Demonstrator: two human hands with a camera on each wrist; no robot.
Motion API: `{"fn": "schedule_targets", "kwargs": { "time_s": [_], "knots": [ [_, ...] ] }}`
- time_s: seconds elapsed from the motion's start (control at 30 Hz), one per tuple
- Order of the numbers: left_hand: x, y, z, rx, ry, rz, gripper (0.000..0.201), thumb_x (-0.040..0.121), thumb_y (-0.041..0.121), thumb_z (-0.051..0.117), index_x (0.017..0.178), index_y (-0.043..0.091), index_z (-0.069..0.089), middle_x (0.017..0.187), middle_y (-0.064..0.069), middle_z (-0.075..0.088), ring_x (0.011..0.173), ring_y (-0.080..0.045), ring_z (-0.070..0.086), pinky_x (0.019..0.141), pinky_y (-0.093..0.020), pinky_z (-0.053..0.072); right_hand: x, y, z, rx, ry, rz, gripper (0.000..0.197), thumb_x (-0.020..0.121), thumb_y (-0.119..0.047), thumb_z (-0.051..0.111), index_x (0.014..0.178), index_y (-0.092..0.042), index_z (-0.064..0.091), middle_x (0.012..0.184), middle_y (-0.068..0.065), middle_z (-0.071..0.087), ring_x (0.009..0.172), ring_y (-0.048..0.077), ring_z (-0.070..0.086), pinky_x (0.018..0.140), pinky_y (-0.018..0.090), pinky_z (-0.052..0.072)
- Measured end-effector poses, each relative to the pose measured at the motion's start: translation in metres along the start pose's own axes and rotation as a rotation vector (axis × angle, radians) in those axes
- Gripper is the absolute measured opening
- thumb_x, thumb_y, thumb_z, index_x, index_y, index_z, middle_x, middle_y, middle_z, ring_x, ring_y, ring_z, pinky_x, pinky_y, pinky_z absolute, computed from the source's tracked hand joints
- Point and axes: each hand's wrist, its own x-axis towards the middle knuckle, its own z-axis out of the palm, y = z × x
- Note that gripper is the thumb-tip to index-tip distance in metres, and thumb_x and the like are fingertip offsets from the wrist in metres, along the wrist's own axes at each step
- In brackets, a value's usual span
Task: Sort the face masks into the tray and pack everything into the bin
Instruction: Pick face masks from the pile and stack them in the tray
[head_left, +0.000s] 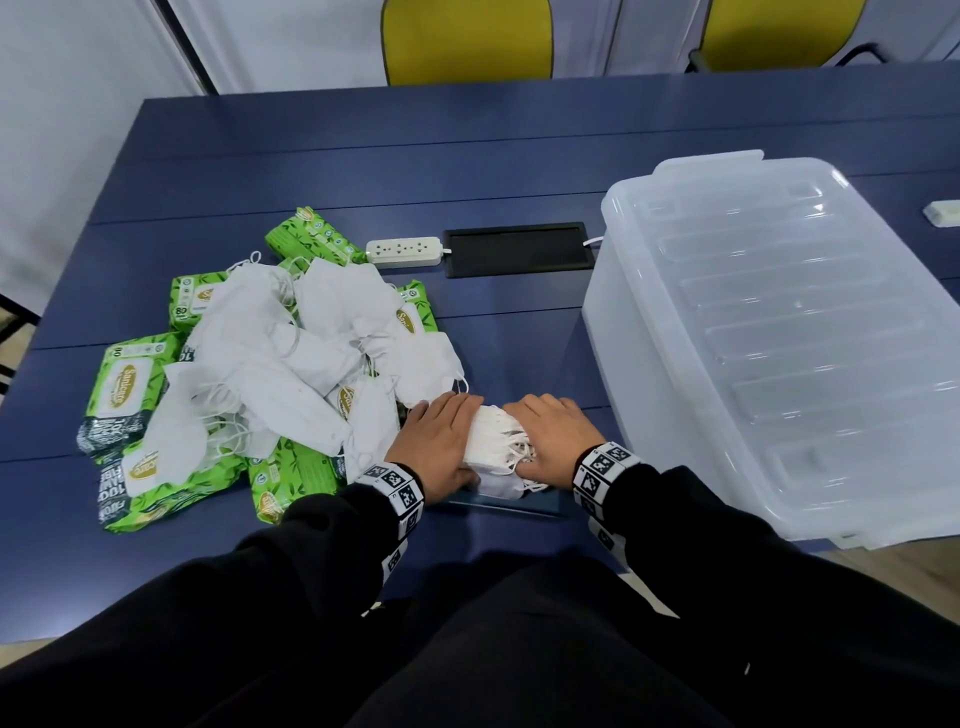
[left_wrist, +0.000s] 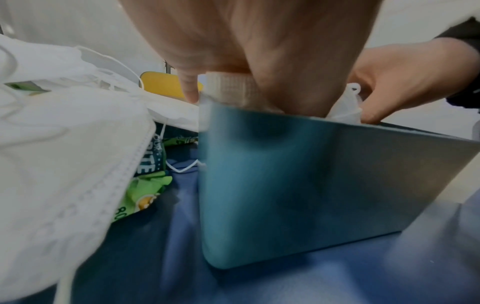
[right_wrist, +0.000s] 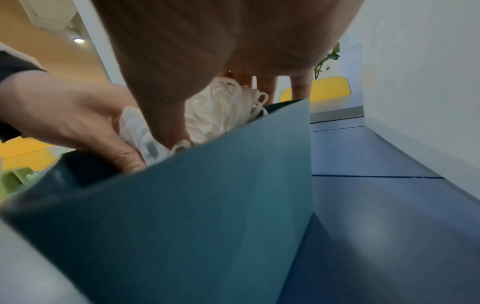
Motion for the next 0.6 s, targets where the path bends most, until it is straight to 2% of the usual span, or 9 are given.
{"fn": "schedule_targets", "kwargs": {
  "time_s": [0.07, 0.13, 0.2, 0.33, 0.4, 0.47, 0.53, 0.6],
  "knots": [
    [0.000, -0.002, 0.001, 0.013, 0.029, 0.035, 0.097, 0.066, 0.047, 0.081, 0.147, 0.017, 0.036, 0.145, -0.002, 0.047, 0.135, -0.026, 0.044, 0.110, -0.046, 0.037, 0.002, 0.001, -0.004, 0.035, 0.028, -0.011, 0.061, 0.078, -0.050, 0.065, 0.132, -0.024, 0.056, 0.120, -0.001, 0.061, 0.109, 0.025, 0.056, 0.097, 0.038, 0.041],
    [-0.001, -0.003, 0.001, 0.022, 0.042, 0.042, 0.088, 0.068, 0.043, 0.080, 0.142, 0.017, 0.040, 0.138, -0.002, 0.052, 0.129, -0.026, 0.048, 0.105, -0.046, 0.041, 0.002, 0.003, -0.006, 0.140, 0.093, -0.006, 0.052, 0.078, -0.052, 0.056, 0.119, -0.021, 0.065, 0.110, 0.001, 0.068, 0.101, 0.027, 0.061, 0.092, 0.038, 0.045],
    [0.000, -0.003, 0.002, 0.027, 0.043, 0.034, 0.084, 0.070, 0.042, 0.080, 0.140, 0.018, 0.040, 0.136, -0.002, 0.054, 0.126, -0.026, 0.050, 0.103, -0.046, 0.042, 0.000, 0.005, -0.005, 0.296, 0.165, 0.016, 0.045, 0.074, -0.046, 0.054, 0.106, -0.018, 0.070, 0.101, 0.001, 0.071, 0.095, 0.026, 0.061, 0.088, 0.038, 0.046],
    [0.004, -0.003, 0.002, 0.050, 0.023, 0.011, 0.080, 0.070, 0.037, 0.079, 0.138, 0.021, 0.041, 0.131, 0.002, 0.056, 0.121, -0.024, 0.053, 0.099, -0.043, 0.043, -0.005, 0.005, -0.001, 0.580, 0.274, 0.086, 0.035, 0.065, -0.043, 0.059, 0.087, -0.020, 0.072, 0.085, -0.005, 0.069, 0.087, 0.016, 0.057, 0.081, 0.029, 0.046],
    [0.004, -0.003, 0.002, 0.063, 0.022, 0.001, 0.074, 0.072, 0.033, 0.076, 0.136, 0.022, 0.043, 0.129, 0.003, 0.057, 0.118, -0.024, 0.054, 0.096, -0.043, 0.044, -0.008, 0.003, -0.002, 0.690, 0.249, 0.162, 0.029, 0.061, -0.044, 0.060, 0.082, -0.027, 0.069, 0.078, -0.008, 0.069, 0.075, 0.011, 0.060, 0.073, 0.027, 0.048],
    [0.005, -0.003, 0.002, 0.066, 0.034, 0.001, 0.069, 0.074, 0.032, 0.074, 0.135, 0.023, 0.045, 0.128, 0.003, 0.058, 0.117, -0.024, 0.055, 0.094, -0.044, 0.045, -0.010, 0.002, -0.003, 0.794, 0.203, 0.202, 0.027, 0.059, -0.043, 0.060, 0.079, -0.026, 0.066, 0.072, -0.009, 0.070, 0.064, 0.008, 0.061, 0.065, 0.027, 0.052],
    [0.005, -0.003, 0.002, 0.061, 0.048, 0.007, 0.067, 0.074, 0.032, 0.073, 0.134, 0.022, 0.045, 0.126, 0.003, 0.060, 0.116, -0.025, 0.056, 0.093, -0.044, 0.046, -0.010, 0.002, -0.007, 0.764, 0.135, 0.203, 0.029, 0.061, -0.041, 0.062, 0.085, -0.026, 0.065, 0.077, -0.011, 0.073, 0.070, 0.011, 0.066, 0.072, 0.033, 0.055],
    [0.005, -0.004, 0.002, 0.058, 0.052, 0.014, 0.068, 0.073, 0.031, 0.073, 0.134, 0.022, 0.044, 0.125, 0.002, 0.060, 0.114, -0.026, 0.057, 0.091, -0.045, 0.047, -0.005, 0.002, -0.014, 0.525, 0.022, 0.157, 0.042, 0.062, -0.048, 0.060, 0.100, -0.030, 0.064, 0.089, -0.010, 0.072, 0.088, 0.016, 0.065, 0.090, 0.039, 0.048]
  ]
}}
